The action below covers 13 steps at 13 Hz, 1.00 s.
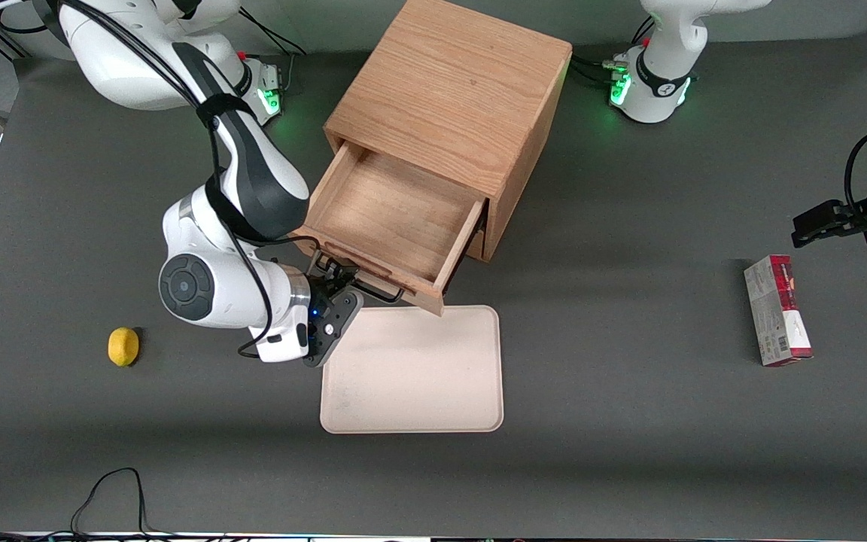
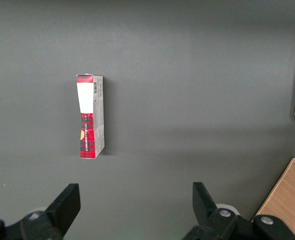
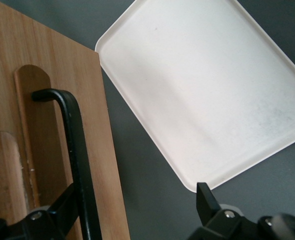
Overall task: Open upper drawer
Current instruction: 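Keep pulling the drawer further out with the right gripper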
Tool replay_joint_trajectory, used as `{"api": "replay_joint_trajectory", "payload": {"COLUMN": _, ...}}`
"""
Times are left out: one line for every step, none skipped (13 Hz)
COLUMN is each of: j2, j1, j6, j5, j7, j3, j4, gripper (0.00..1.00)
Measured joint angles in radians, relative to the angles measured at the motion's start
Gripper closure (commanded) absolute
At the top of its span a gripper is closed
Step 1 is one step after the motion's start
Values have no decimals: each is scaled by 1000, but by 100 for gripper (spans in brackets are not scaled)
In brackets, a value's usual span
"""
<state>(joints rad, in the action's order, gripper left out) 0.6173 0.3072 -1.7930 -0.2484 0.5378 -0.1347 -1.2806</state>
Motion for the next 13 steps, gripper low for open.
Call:
{"api": "replay_joint_trajectory", "payload": {"j2": 2, "j1": -3, "j6": 0, "j5": 0, "j7": 1, "j3": 0, "j4": 3, "gripper": 0}}
{"api": "replay_joint_trajectory", "payload": {"j2": 5, "j1": -6, "j6": 0, "j5": 0, "j7": 1, "j3": 0, "j4": 5, "gripper": 0}}
{"api": "replay_joint_trajectory", "payload": {"j2": 8, "j1": -9, "j6": 0, "j5": 0, "j7": 1, "j3": 0, "j4": 8, "gripper": 0}}
{"api": "replay_joint_trajectory", "payload": {"j2": 13, "j1": -12, "j6": 0, "j5": 0, "j7": 1, "j3": 0, "j4": 13, "gripper": 0}}
{"api": "replay_joint_trajectory", "payload": {"j2": 18, "j1": -16, "j6": 0, "j5": 0, "j7": 1, "j3": 0, "j4": 15, "gripper": 0}}
{"api": "replay_joint_trajectory", "payload": {"j2": 21, "j1": -19, "j6": 0, "j5": 0, "j7": 1, "j3": 0, "j4": 19, "gripper": 0}}
{"api": "replay_joint_trajectory", "payload": {"j2": 25, "j1": -21, "j6": 0, "j5": 0, "j7": 1, "j3": 0, "j4": 27, "gripper": 0}}
{"api": "replay_joint_trajectory", "payload": {"j2": 29, "j1": -24, "j6": 0, "j5": 0, "j7": 1, "j3": 0, "j4": 33, "gripper": 0}}
{"api": "replay_joint_trajectory", "payload": {"j2": 33, "j1": -26, "j6": 0, "j5": 0, "j7": 1, "j3": 0, "j4": 39, "gripper": 0}}
{"api": "replay_joint_trajectory", "payload": {"j2": 36, "j1": -26, "j6": 0, "j5": 0, "j7": 1, "j3": 0, "j4": 42, "gripper": 0}}
{"api": "replay_joint_trajectory", "payload": {"j2": 38, "j1": -27, "j6": 0, "j5": 0, "j7": 1, "j3": 0, "j4": 46, "gripper": 0}}
{"api": "replay_joint_trajectory", "payload": {"j2": 41, "j1": -29, "j6": 0, "j5": 0, "j7": 1, "j3": 0, "j4": 52, "gripper": 0}}
{"api": "replay_joint_trajectory", "payload": {"j2": 43, "j1": -32, "j6": 0, "j5": 0, "j7": 1, "j3": 0, "j4": 55, "gripper": 0}}
